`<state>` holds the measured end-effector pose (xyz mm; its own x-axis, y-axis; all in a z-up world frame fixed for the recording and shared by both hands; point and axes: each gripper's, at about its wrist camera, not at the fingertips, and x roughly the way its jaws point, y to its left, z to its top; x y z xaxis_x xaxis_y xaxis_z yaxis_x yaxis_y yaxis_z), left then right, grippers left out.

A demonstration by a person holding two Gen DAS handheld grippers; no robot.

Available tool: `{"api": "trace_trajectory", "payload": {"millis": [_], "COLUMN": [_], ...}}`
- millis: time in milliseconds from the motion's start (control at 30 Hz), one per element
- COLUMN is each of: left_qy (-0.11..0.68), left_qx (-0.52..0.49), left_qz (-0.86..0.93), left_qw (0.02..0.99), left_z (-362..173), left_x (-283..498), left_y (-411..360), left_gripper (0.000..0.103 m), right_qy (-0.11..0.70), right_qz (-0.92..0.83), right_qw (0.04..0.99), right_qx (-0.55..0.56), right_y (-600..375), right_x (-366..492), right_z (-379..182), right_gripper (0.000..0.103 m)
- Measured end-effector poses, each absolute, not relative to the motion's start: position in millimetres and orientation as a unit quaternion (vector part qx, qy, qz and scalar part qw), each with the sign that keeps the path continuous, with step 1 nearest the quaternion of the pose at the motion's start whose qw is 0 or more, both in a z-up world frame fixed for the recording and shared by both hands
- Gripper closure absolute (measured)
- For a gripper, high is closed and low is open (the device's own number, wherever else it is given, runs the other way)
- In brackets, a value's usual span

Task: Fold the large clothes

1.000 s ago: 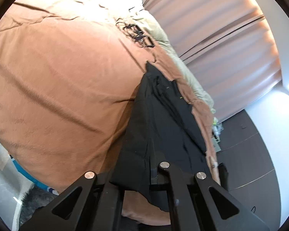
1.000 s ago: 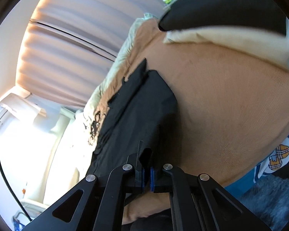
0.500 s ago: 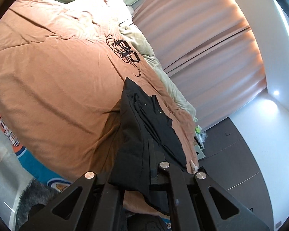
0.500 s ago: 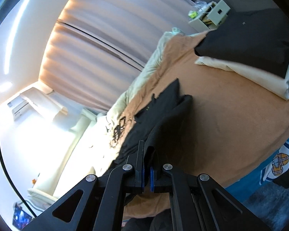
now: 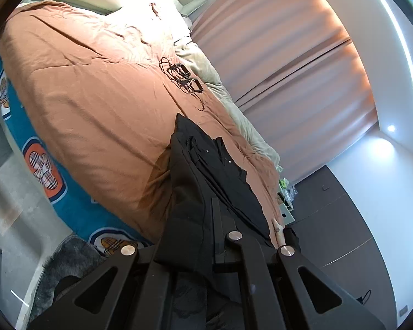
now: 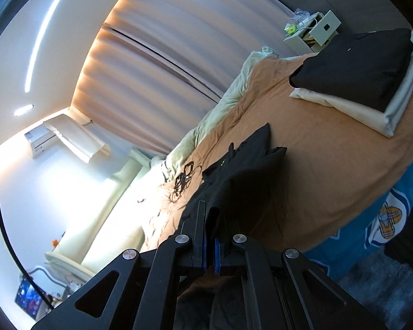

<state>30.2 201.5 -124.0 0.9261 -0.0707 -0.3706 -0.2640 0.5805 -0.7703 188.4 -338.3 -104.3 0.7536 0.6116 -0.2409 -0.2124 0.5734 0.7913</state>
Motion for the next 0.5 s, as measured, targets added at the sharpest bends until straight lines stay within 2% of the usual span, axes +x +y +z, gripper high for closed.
{"api": "trace_trajectory", "payload": {"millis": [500], "left_qy": [0.165], "left_qx": [-0.465], "left_qz": [0.059], "left_qw": [0.868], "left_z": [-118.5], "left_x": [-18.7], "left_y": [190.0], "left_gripper": [0.099], "right_qy": [0.245], "right_qz": [0.258], "right_qw": [0.857], "right_qx": [0.372], "right_y": [-344.8], "right_x": [157.4], "right_z": [-87.4], "right_gripper": [0.099]}}
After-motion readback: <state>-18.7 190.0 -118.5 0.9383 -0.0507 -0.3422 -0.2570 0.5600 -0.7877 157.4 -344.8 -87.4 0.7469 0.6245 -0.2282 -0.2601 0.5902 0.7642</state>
